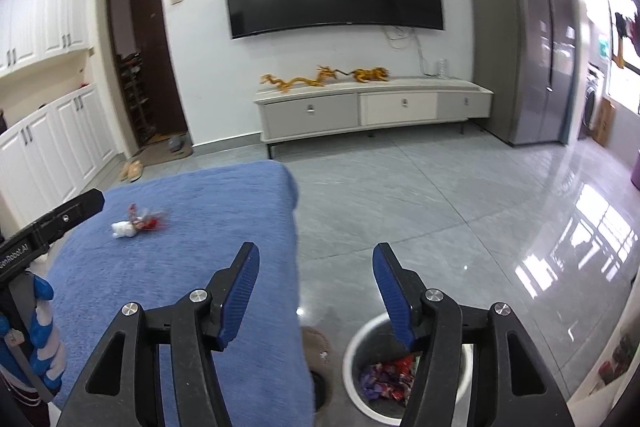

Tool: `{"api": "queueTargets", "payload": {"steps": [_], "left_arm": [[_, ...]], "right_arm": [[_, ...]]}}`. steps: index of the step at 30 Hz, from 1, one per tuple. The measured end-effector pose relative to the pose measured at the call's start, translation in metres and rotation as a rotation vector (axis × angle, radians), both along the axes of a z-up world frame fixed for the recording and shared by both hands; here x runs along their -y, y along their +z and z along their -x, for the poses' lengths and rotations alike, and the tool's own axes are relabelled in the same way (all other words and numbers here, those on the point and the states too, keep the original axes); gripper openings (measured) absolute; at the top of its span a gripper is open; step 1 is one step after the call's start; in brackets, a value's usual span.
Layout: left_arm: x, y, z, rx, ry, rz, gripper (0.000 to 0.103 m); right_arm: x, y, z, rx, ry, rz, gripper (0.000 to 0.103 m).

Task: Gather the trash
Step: 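Move both tools back over the last wrappers on the rug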

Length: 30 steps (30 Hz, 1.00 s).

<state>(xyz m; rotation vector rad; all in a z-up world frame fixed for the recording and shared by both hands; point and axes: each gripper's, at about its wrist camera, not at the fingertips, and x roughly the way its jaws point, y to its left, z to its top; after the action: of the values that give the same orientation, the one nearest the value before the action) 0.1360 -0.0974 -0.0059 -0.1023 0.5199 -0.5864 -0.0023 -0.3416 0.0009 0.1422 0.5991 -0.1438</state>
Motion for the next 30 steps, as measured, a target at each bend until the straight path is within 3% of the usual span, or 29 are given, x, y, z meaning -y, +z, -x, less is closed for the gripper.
{"api": "queueTargets", "payload": {"steps": [7,19,23,30], "left_arm": [[-0.055,-0.016,-0.024,-0.029,0.083,0.006,0.080],[-0.166,-0.068,-0.109,-0.128,0.302,-0.084,0.083],[-0.167,-0.090,-0.132,-0.174,0.298,-0.117,0.083],[-0.139,-0.116,-0.162,-0.193,0.163,-0.200,0.083]], "right_arm": [[-0.048,-0.001,-0.042,-0.018,0.100,0.026,0.061],[-0.107,-0.031,-0.130,-0.061,0.313,-0.004,0.065],[-0.130,-0.049,-0.167,-0.083,0.398,-0.038,0.065],[-0.162,-0.090,-0.236,-0.157,0.529,-0.164,0.065]]}}
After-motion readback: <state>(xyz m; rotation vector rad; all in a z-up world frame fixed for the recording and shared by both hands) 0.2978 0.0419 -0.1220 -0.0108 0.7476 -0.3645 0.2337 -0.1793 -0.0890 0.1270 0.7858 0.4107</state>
